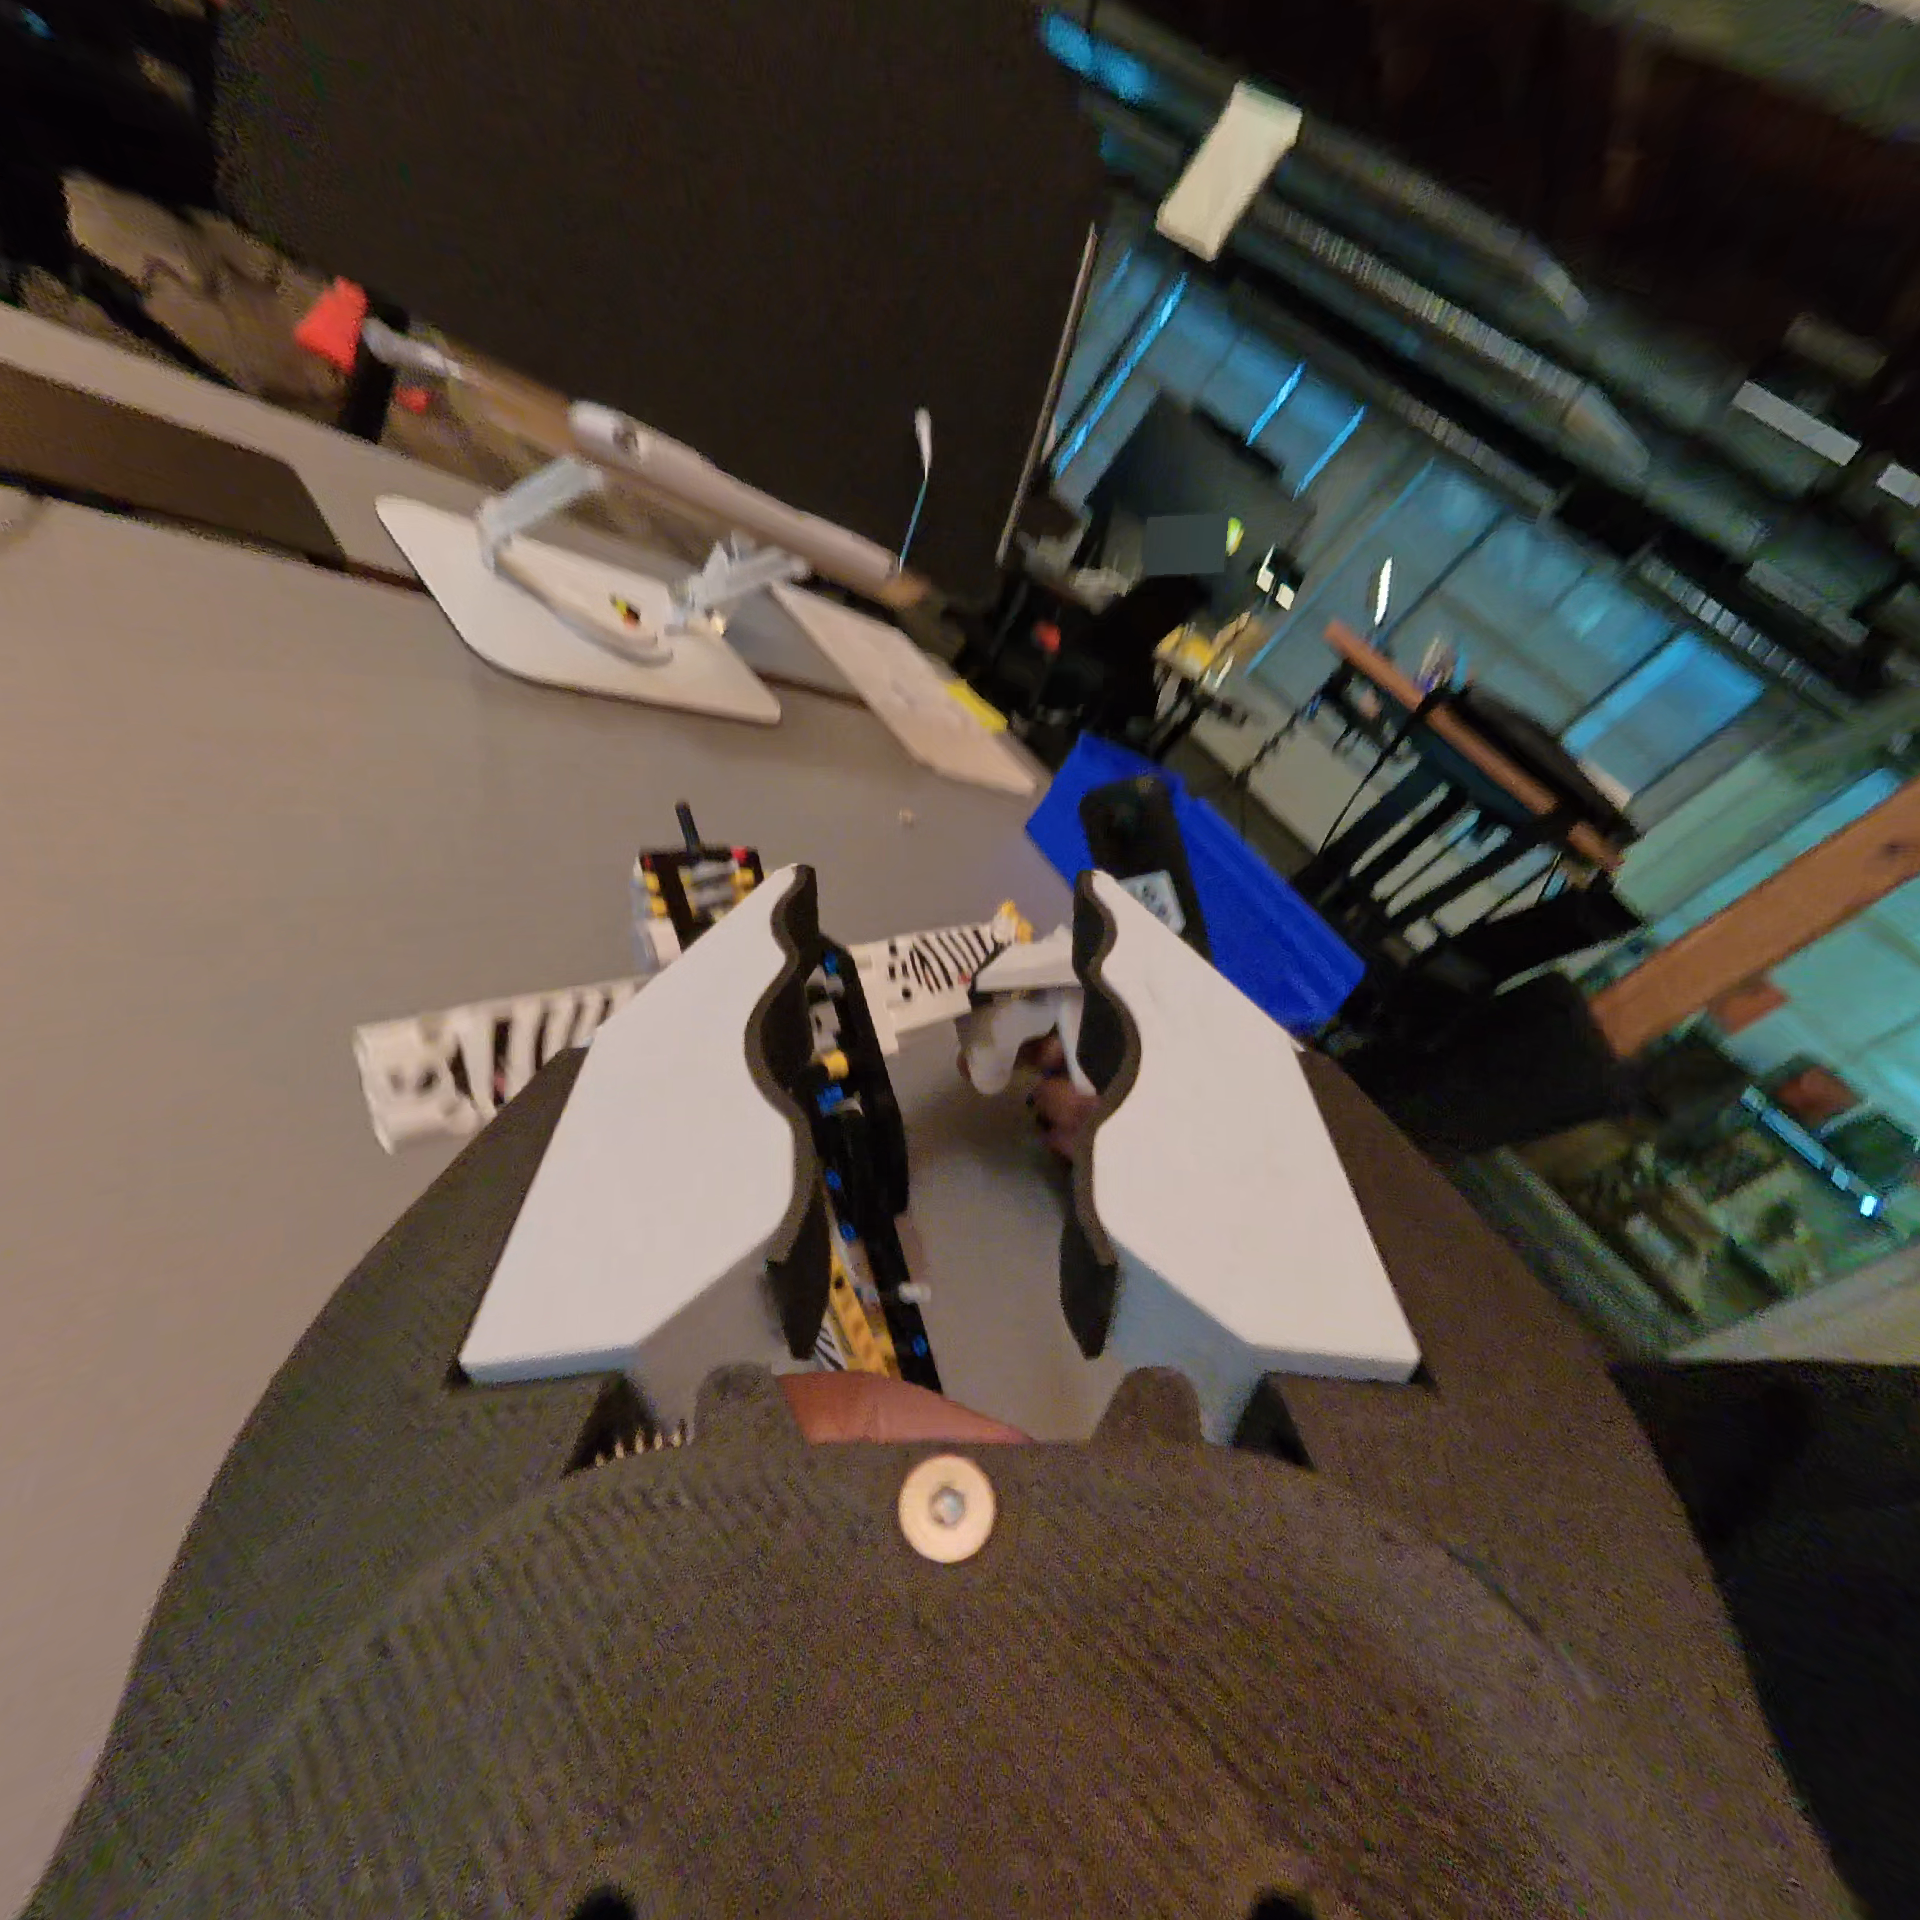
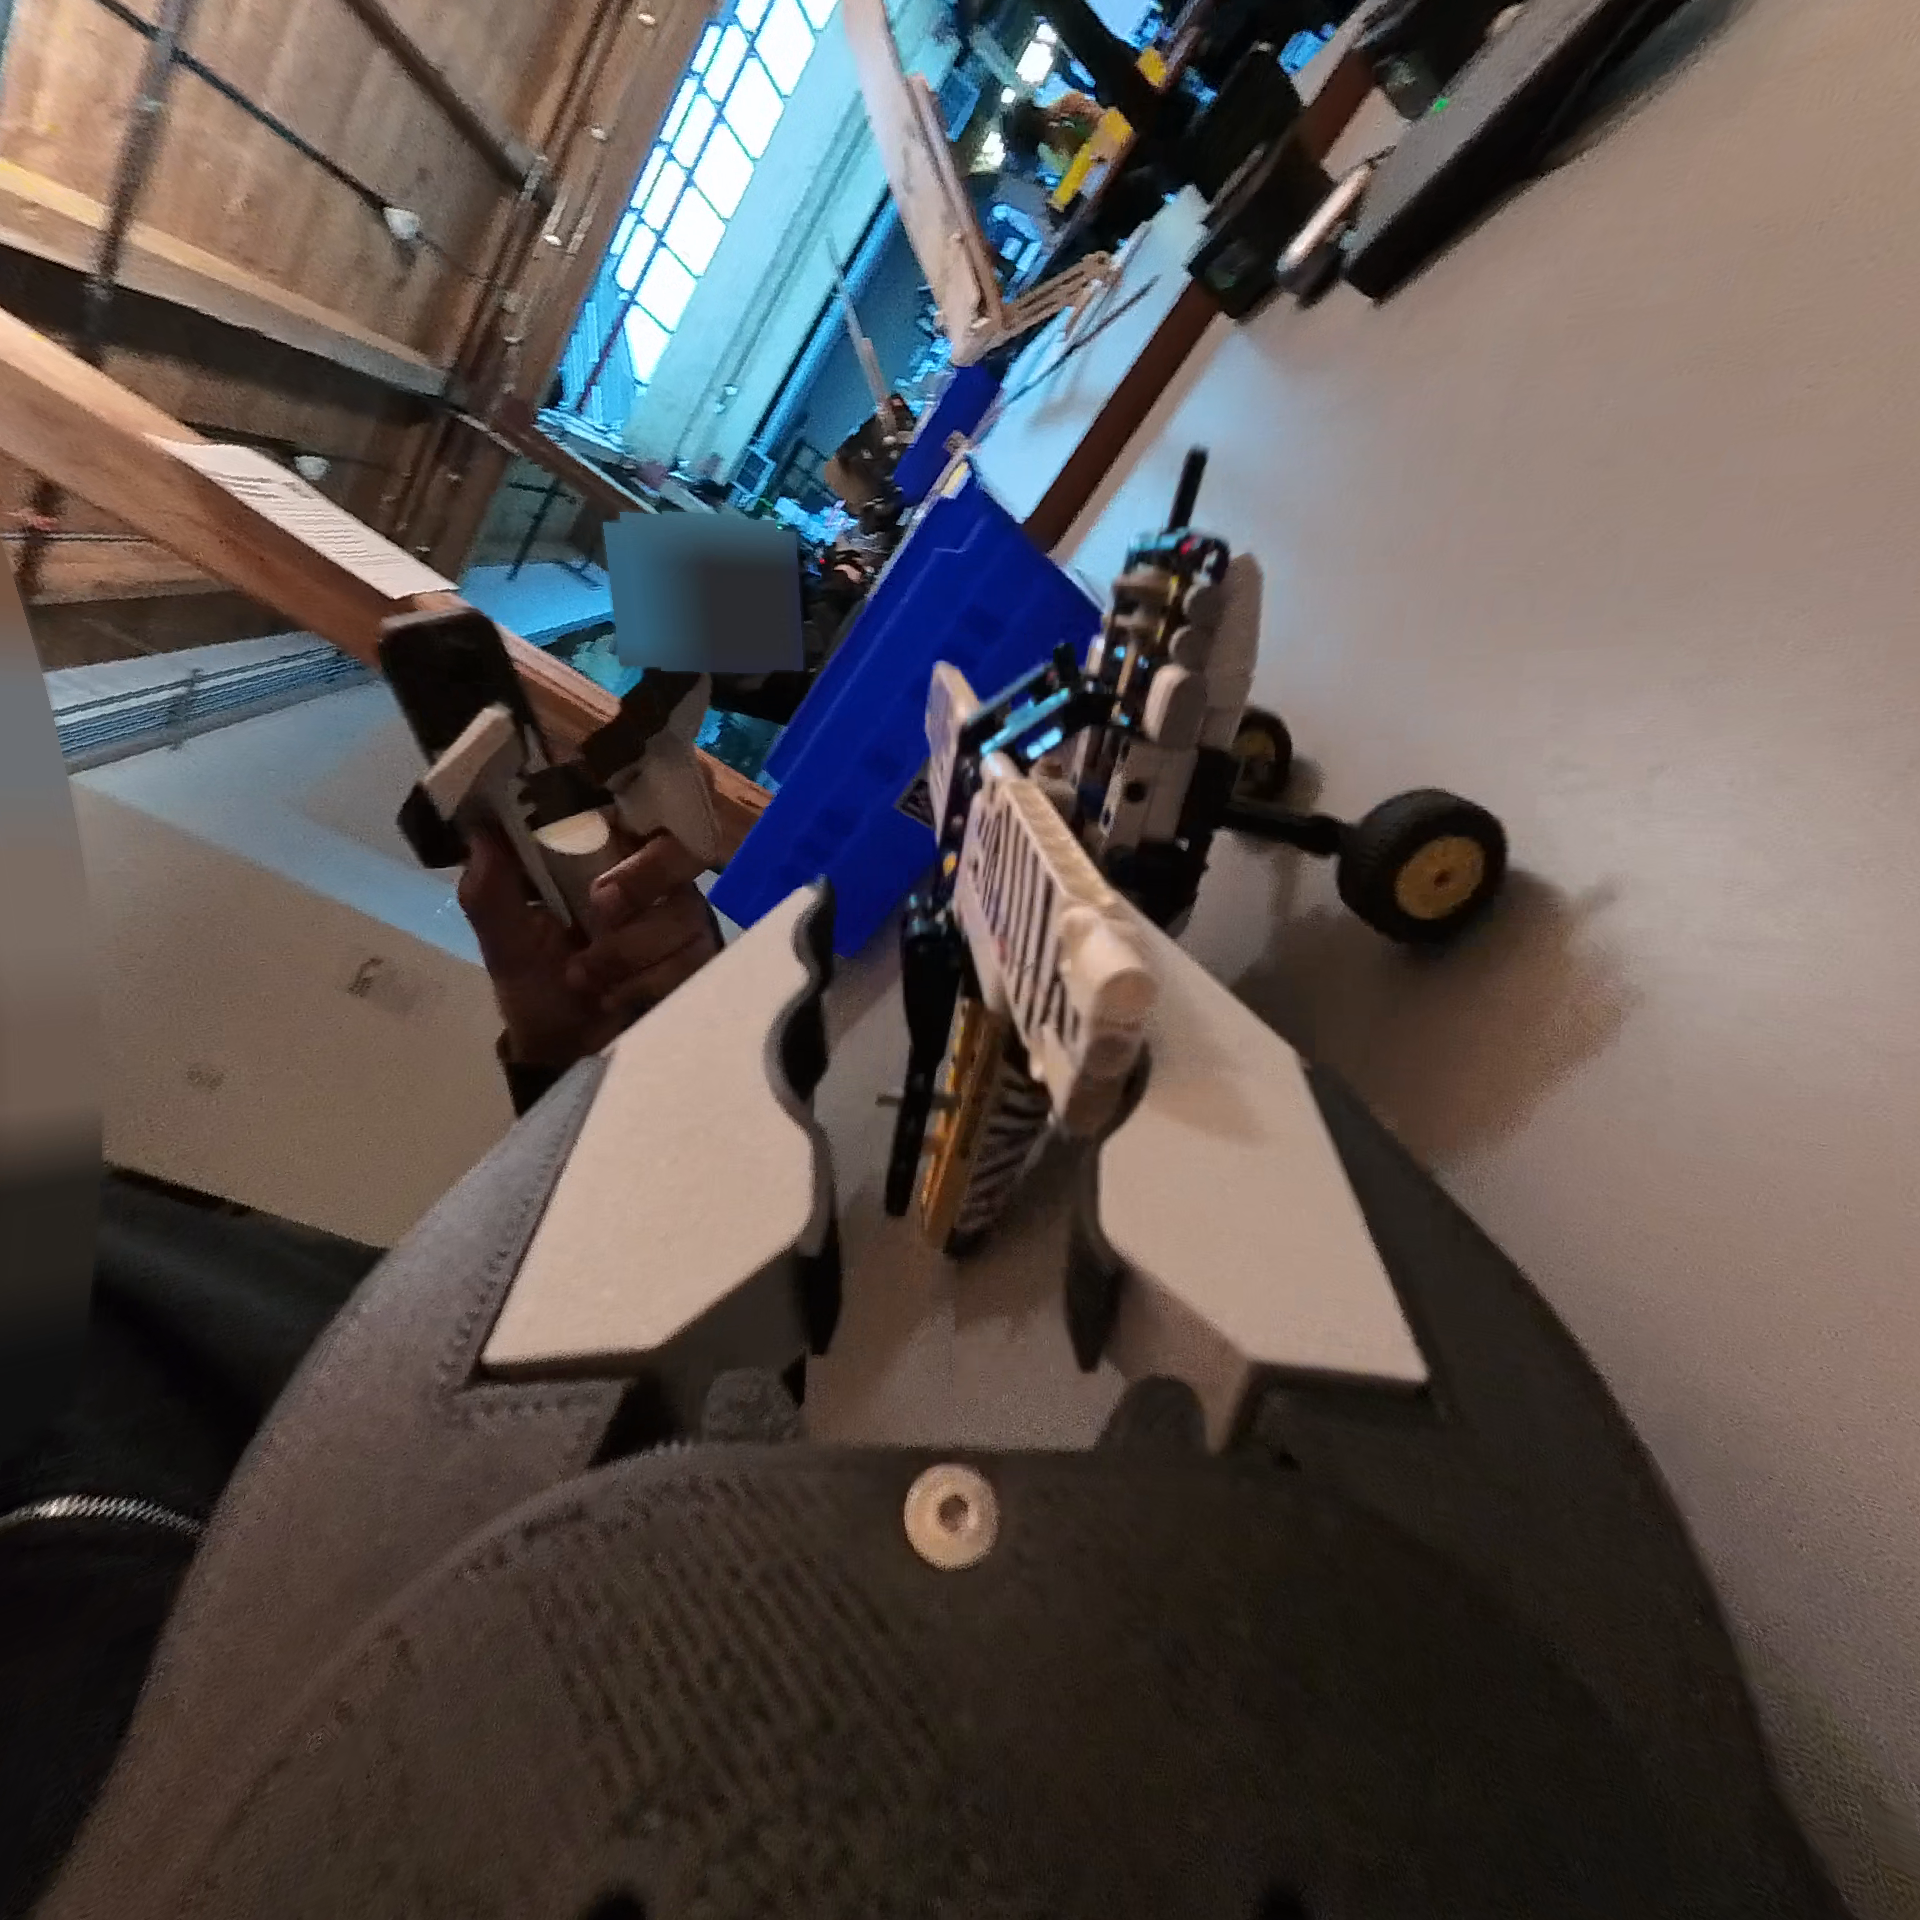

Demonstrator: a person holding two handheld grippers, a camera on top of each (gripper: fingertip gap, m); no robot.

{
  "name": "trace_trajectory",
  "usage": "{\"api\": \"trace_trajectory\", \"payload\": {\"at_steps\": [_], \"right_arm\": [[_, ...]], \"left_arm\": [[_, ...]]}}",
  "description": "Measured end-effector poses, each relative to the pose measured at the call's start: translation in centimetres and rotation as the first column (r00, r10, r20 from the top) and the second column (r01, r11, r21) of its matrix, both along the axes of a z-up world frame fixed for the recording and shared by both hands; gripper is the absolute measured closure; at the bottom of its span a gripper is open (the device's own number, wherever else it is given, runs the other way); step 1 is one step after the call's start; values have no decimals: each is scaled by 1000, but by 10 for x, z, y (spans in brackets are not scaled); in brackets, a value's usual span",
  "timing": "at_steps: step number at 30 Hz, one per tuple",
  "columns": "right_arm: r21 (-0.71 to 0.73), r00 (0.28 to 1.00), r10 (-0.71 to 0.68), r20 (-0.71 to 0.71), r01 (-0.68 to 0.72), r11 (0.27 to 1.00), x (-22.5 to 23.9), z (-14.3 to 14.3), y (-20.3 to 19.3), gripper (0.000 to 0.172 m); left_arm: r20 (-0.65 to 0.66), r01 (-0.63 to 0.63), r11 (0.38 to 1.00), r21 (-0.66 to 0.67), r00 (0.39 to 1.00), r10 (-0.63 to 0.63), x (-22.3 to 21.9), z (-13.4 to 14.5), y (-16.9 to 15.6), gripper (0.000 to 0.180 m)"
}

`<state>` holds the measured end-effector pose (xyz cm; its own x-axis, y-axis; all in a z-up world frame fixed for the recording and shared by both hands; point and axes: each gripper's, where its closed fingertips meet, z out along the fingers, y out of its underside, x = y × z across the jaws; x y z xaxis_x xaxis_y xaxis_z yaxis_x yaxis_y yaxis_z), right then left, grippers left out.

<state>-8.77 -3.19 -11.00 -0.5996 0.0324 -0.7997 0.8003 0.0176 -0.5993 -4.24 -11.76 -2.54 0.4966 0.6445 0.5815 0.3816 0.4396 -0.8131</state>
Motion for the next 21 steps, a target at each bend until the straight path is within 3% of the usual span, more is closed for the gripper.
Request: {"api": "trace_trajectory", "payload": {"at_steps": [2, 5, 9, 11, 14, 16, 19, 21], "right_arm": [[3, 1000, -9, 23, 9, 1000, 0, -2, 6, 117], [-21, 997, -68, 27, 69, 997, 0, 1, 23, 123], [16, 981, -184, -67, 185, 983, 1, -4, 46, 129], [24, 962, -240, -134, 245, 969, 4, -5, 52, 135], [66, 927, -283, -248, 308, 949, 11, -11, 52, 149], [104, 891, -302, -339, 355, 929, 10, -15, 50, 156], [142, 856, -304, -418, 392, 909, 8, -18, 46, 154], [131, 853, -317, -414, 401, 907, 7, -16, 43, 147]], "left_arm": [[42, 39, 996, -79, 998, -35, -3, -14, 17, 132], [64, 71, 984, -161, 996, -61, -8, -28, 39, 132], [85, 104, 951, -292, 993, -82, -11, -46, 62, 131], [100, 107, 906, -410, 992, -72, -13, -60, 68, 130], [106, 99, 789, -606, 993, -44, -14, -77, 68, 131], [46, 34, 694, -719, 999, -2, -18, -74, 63, 132], [-37, -2, 524, -852, 998, -56, -24, -62, 72, 130], [7, 64, 411, -909, 990, -140, -25, -69, 84, 129]]}}
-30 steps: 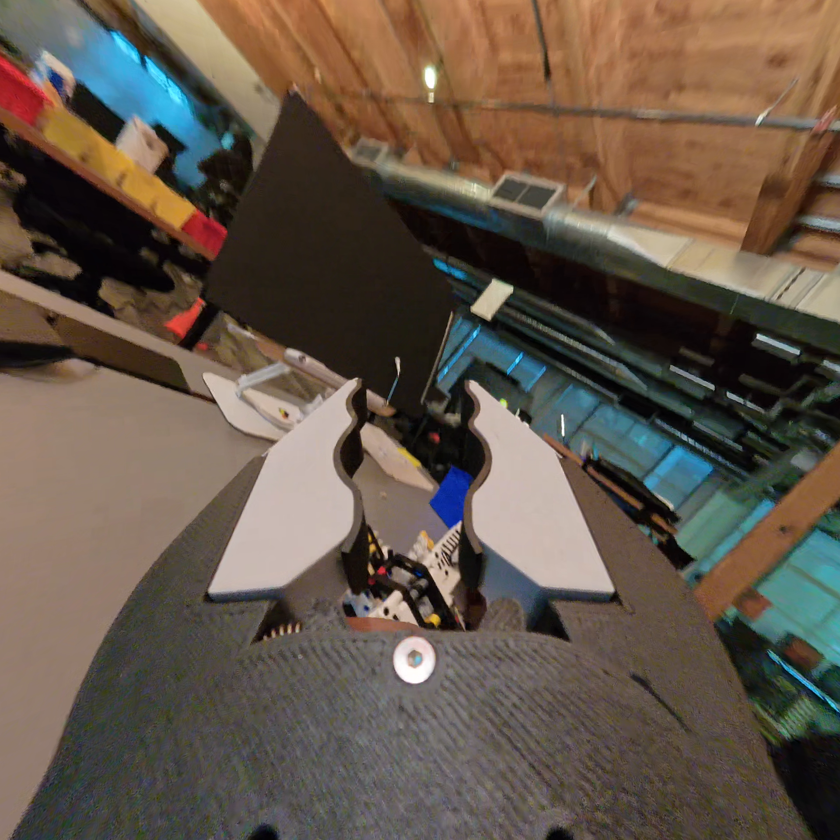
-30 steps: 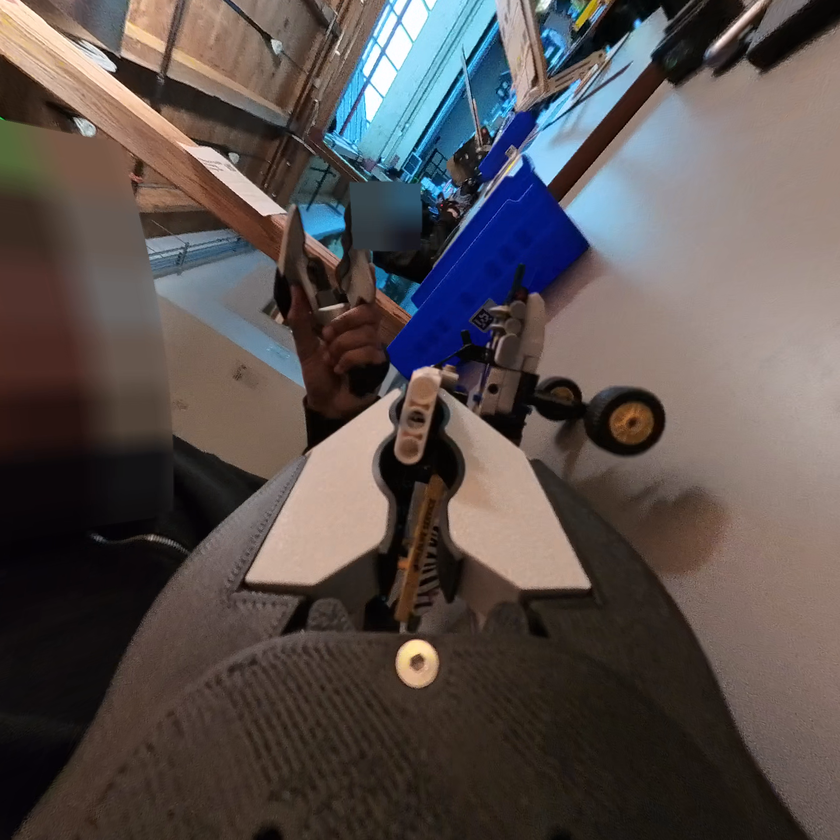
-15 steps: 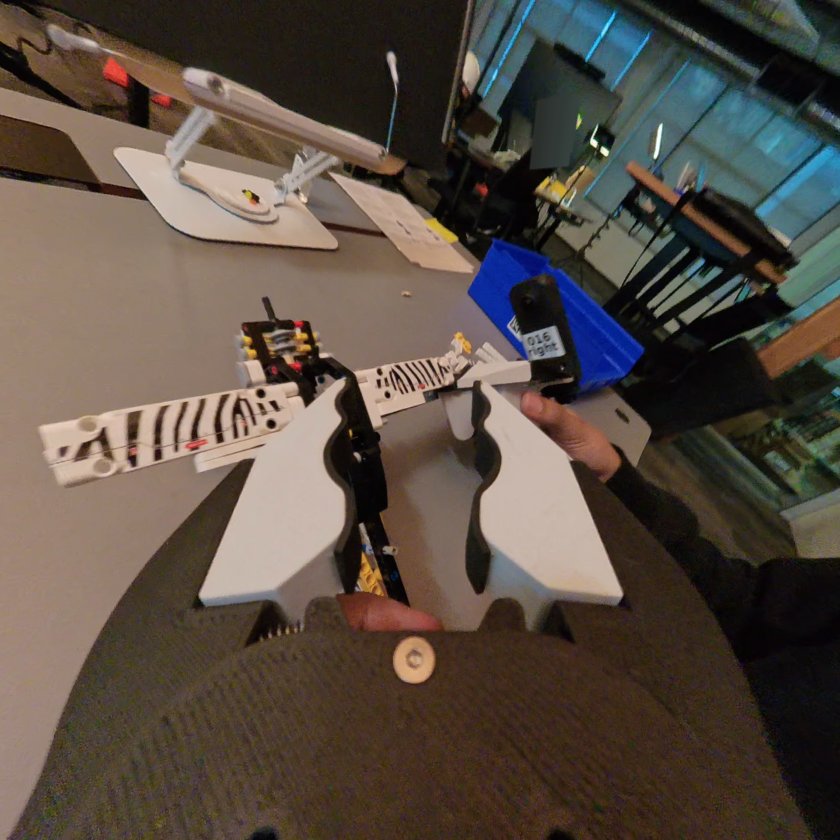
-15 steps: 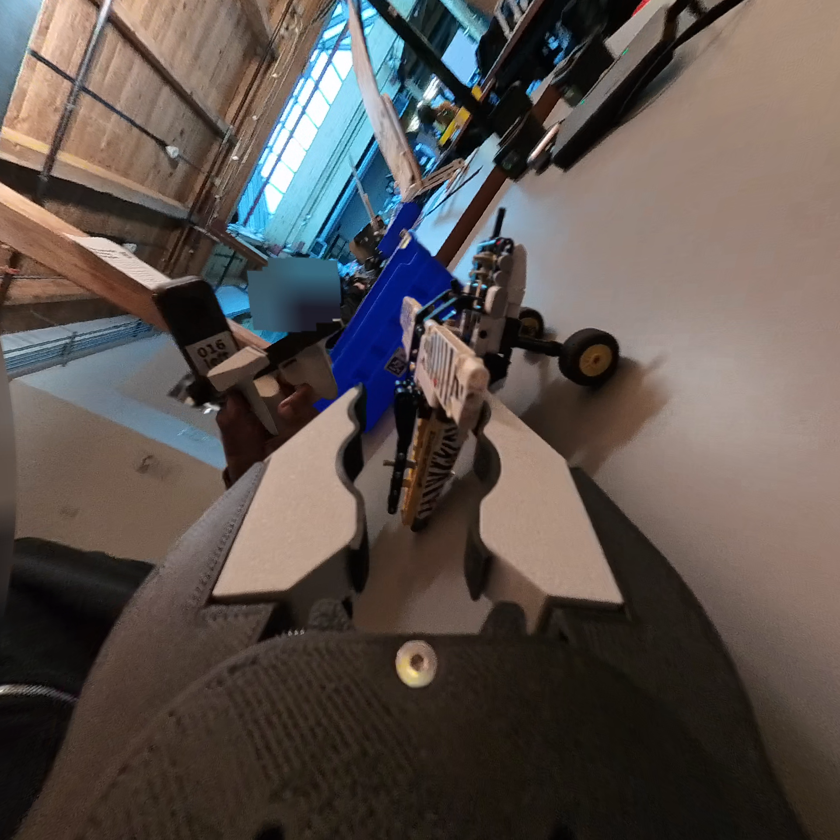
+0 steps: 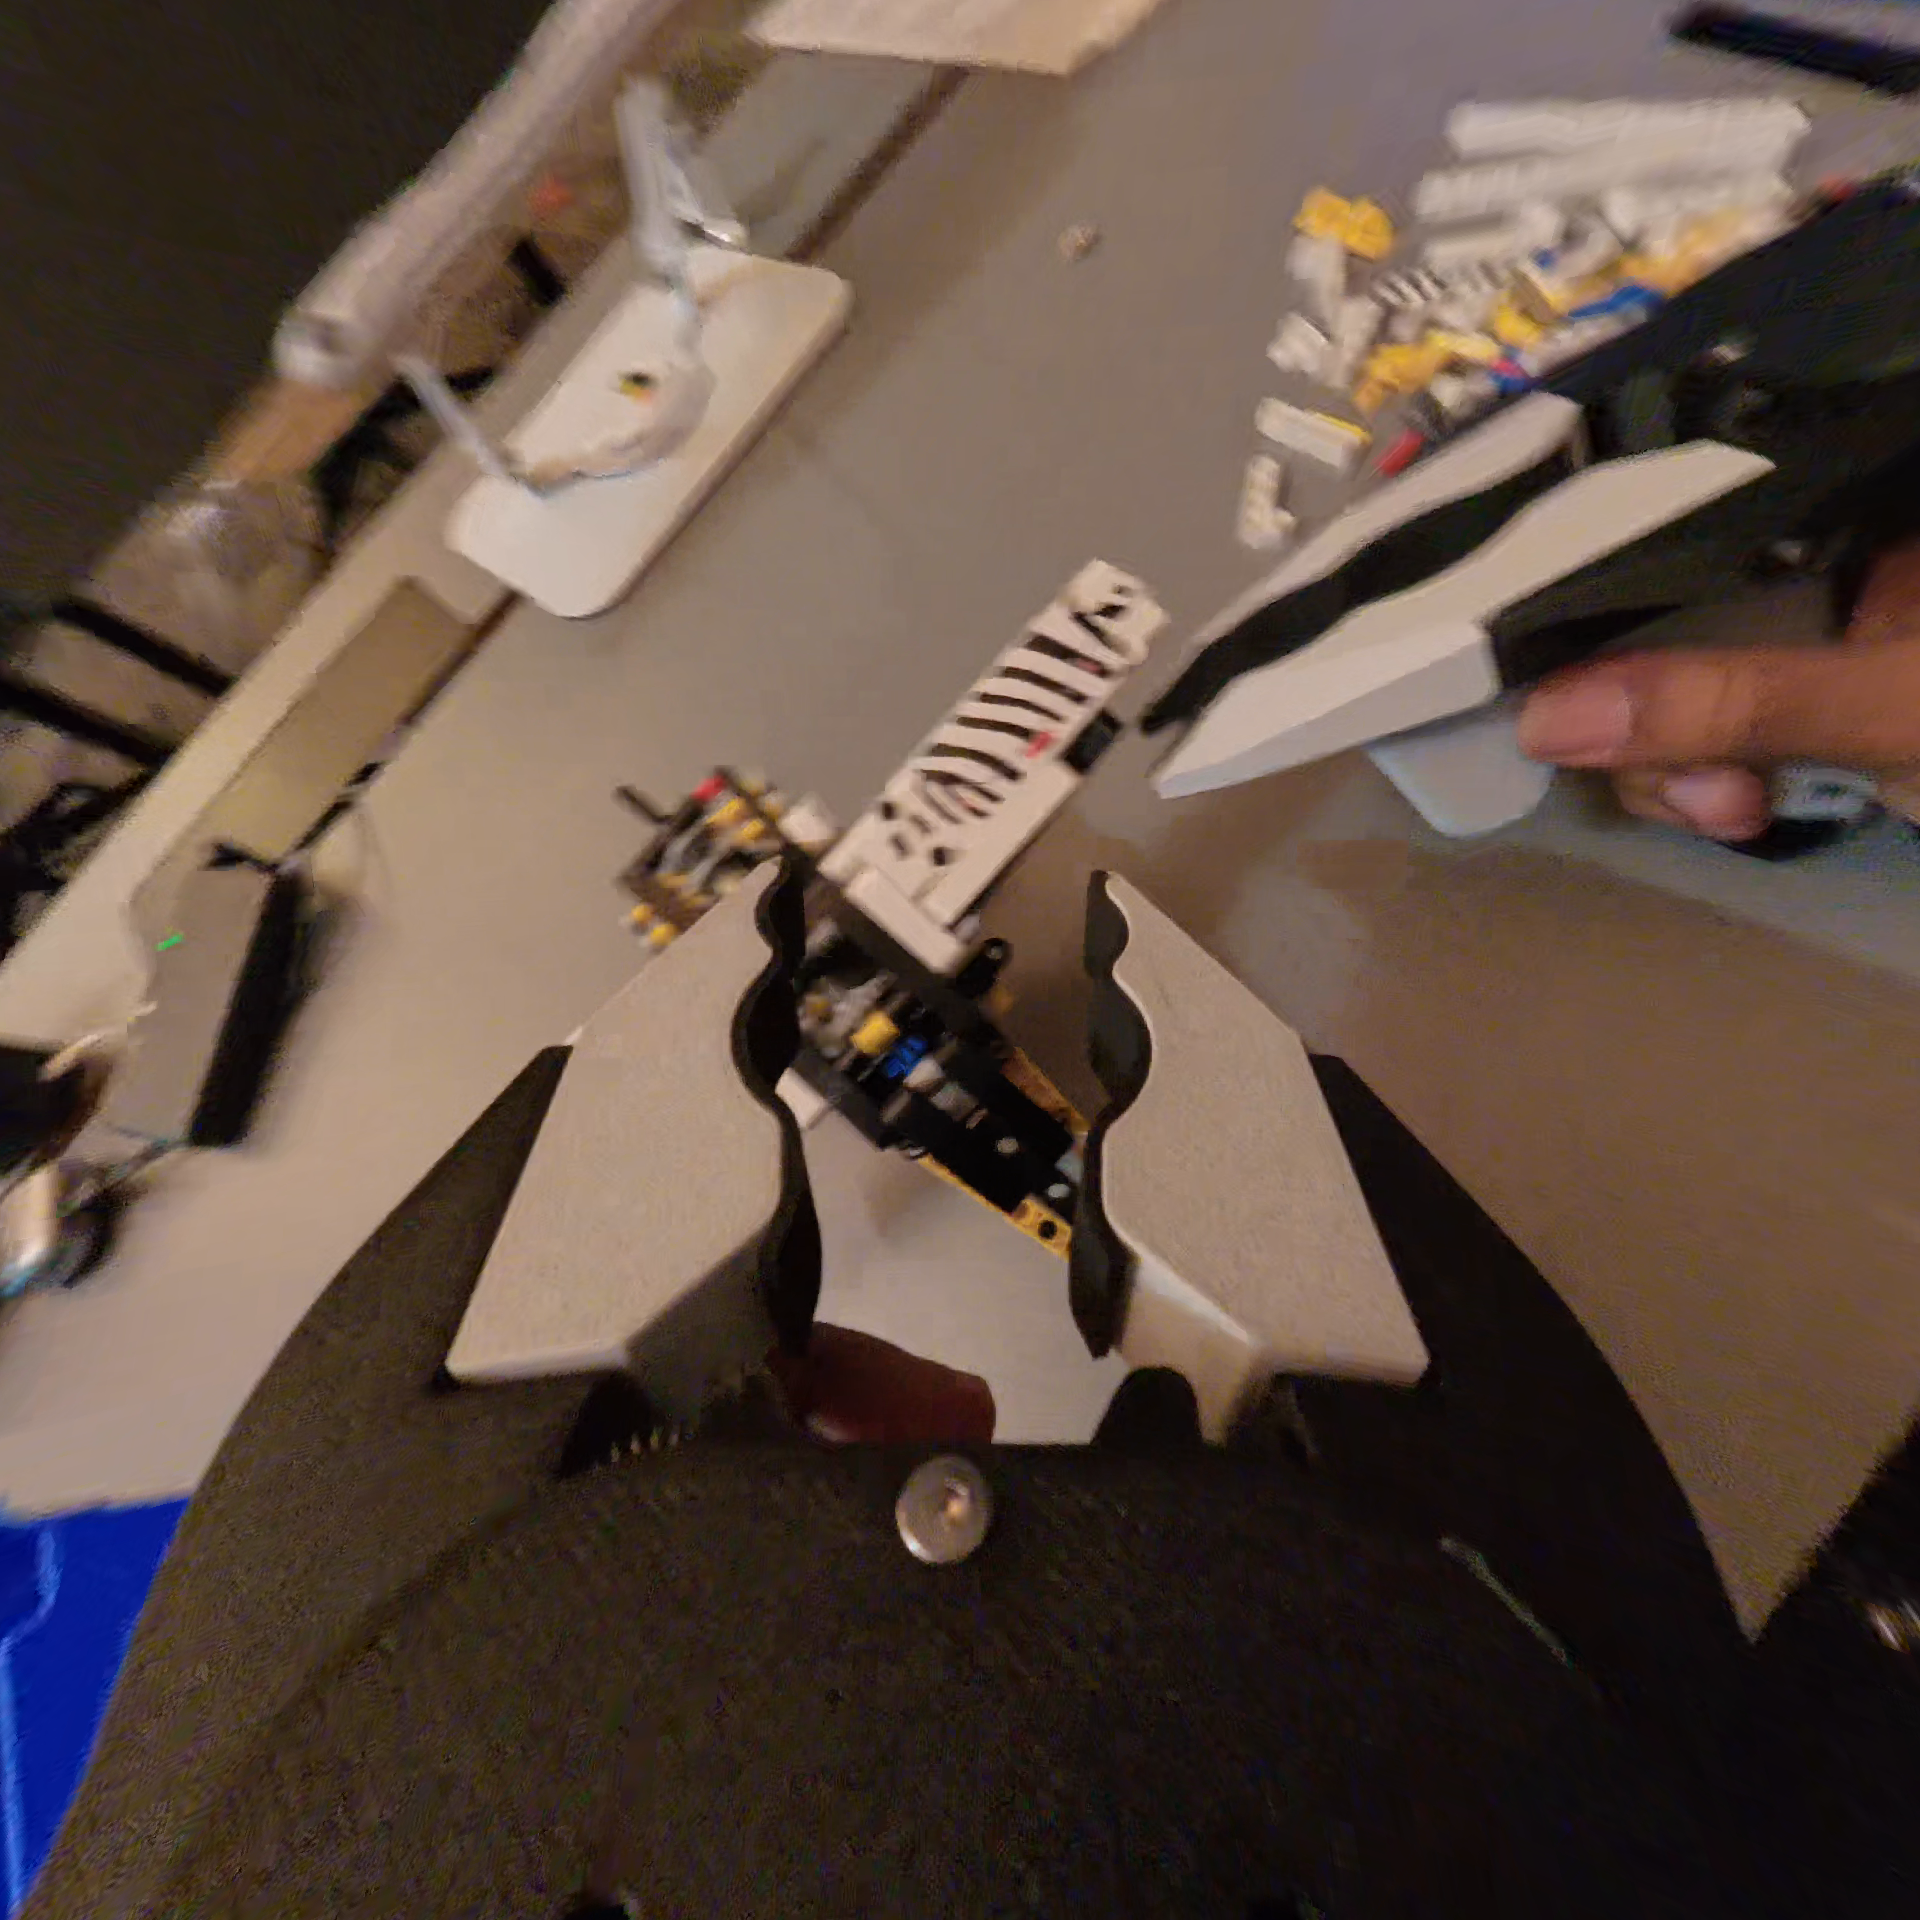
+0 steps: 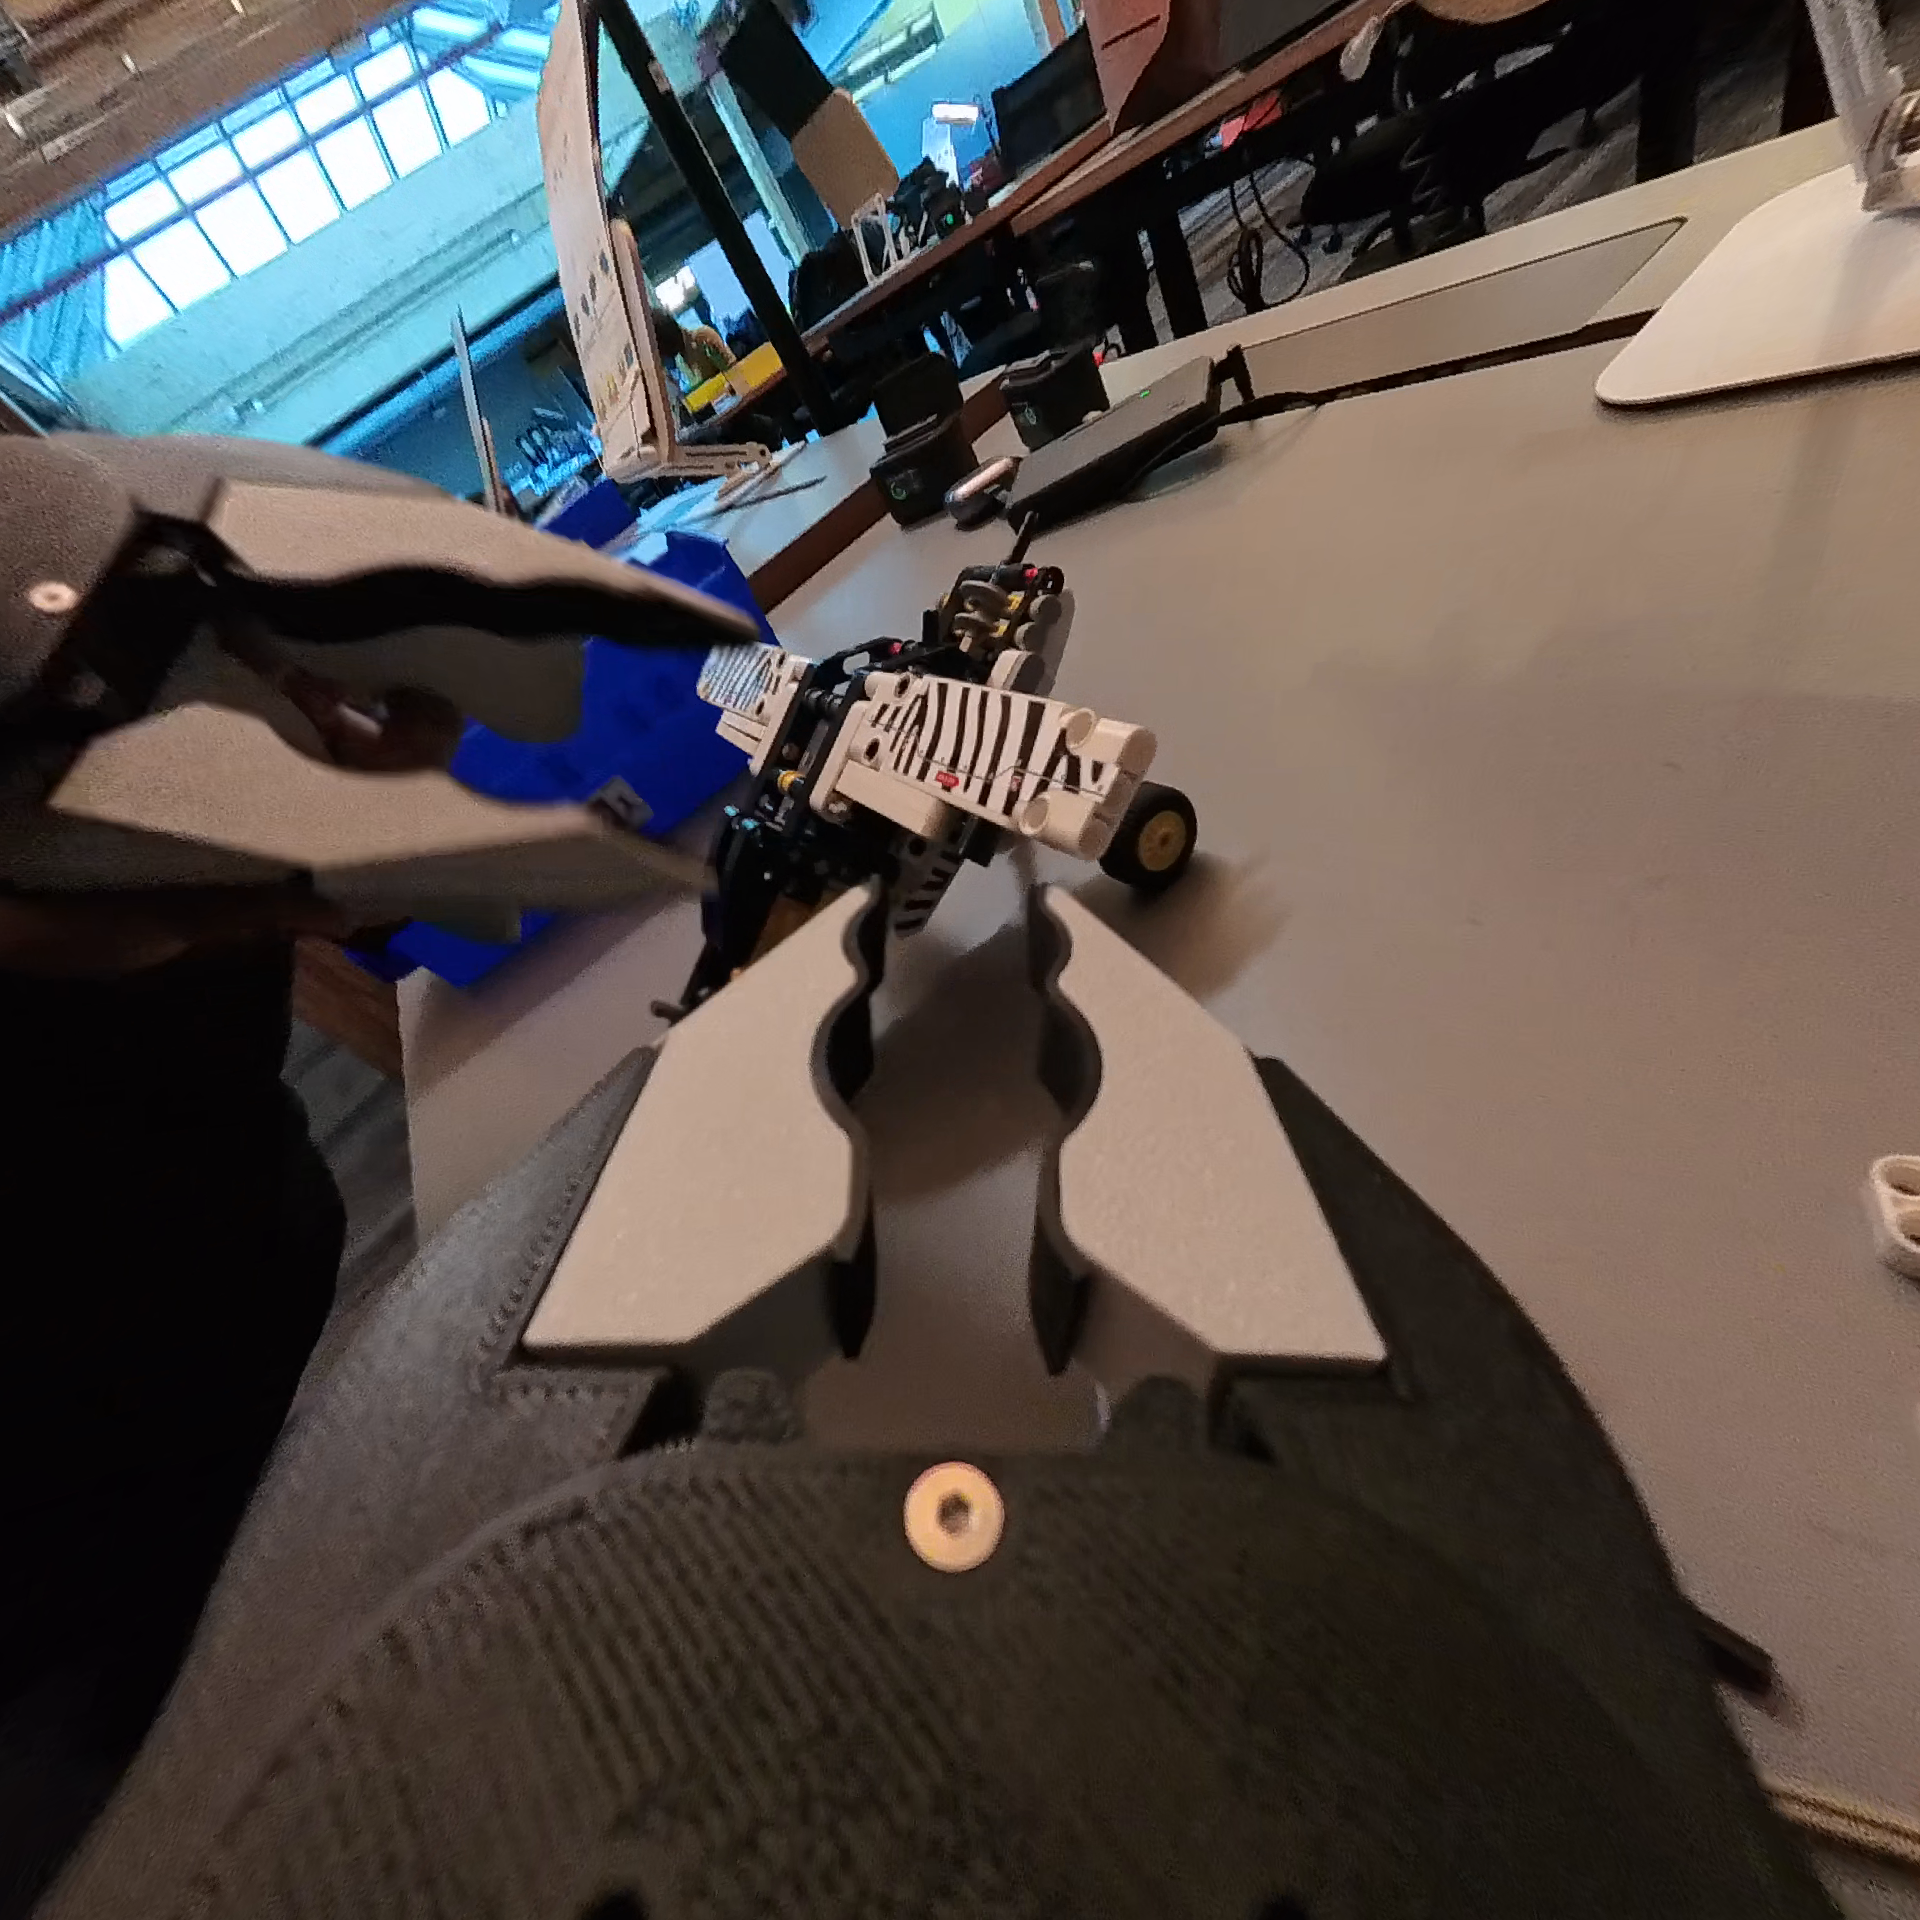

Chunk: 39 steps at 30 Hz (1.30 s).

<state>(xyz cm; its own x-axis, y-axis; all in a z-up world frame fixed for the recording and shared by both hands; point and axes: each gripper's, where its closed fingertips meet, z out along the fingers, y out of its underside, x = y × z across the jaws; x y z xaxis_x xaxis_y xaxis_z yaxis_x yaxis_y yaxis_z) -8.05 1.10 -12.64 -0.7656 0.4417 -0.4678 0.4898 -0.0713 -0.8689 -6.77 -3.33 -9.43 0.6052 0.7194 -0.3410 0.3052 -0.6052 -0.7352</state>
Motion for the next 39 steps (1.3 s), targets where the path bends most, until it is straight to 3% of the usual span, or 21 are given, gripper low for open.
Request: {"api": "trace_trajectory", "payload": {"at_steps": [2, 4, 7, 10, 15, 22, 27, 36, 39], "right_arm": [[-41, 1000, -11, 16, 12, 999, -1, 3, -2, 143], [-67, 999, -26, 25, 28, 997, -5, 5, -4, 145], [-67, 999, -15, 39, 17, 998, -10, 4, -10, 155], [-56, 998, -19, 56, 22, 998, -16, 1, -10, 165], [-53, 996, -28, 85, 32, 998, -30, 2, -7, 165], [-45, 995, -31, 91, 35, 998, -56, 8, -4, 166], [18, 996, -51, 69, 50, 999, -56, 0, 1, 165], [-10, 995, -45, 90, 46, 999, -49, -1, 2, 166], [-4, 992, -7, 126, 8, 1000, -43, -7, 0, 166]], "left_arm": [[171, 115, 993, 12, 979, -115, 10, -16, 19, 121], [237, 139, 990, -8, 962, -133, 5, -24, 21, 114], [203, 148, 970, -193, 973, -108, -15, -34, 6, 115], [216, 211, 931, -298, 965, -149, -26, -43, 3, 114], [202, 257, 892, -371, 960, -193, -46, -43, 4, 143], [168, 199, 939, -281, 973, -156, -62, -35, 7, 147], [189, 111, 966, -232, 980, -67, -65, -41, 9, 144], [180, -5, 995, -103, 983, 23, -62, -40, 11, 143], [149, -37, 992, -122, 987, 55, -64, -40, 9, 142]]}}
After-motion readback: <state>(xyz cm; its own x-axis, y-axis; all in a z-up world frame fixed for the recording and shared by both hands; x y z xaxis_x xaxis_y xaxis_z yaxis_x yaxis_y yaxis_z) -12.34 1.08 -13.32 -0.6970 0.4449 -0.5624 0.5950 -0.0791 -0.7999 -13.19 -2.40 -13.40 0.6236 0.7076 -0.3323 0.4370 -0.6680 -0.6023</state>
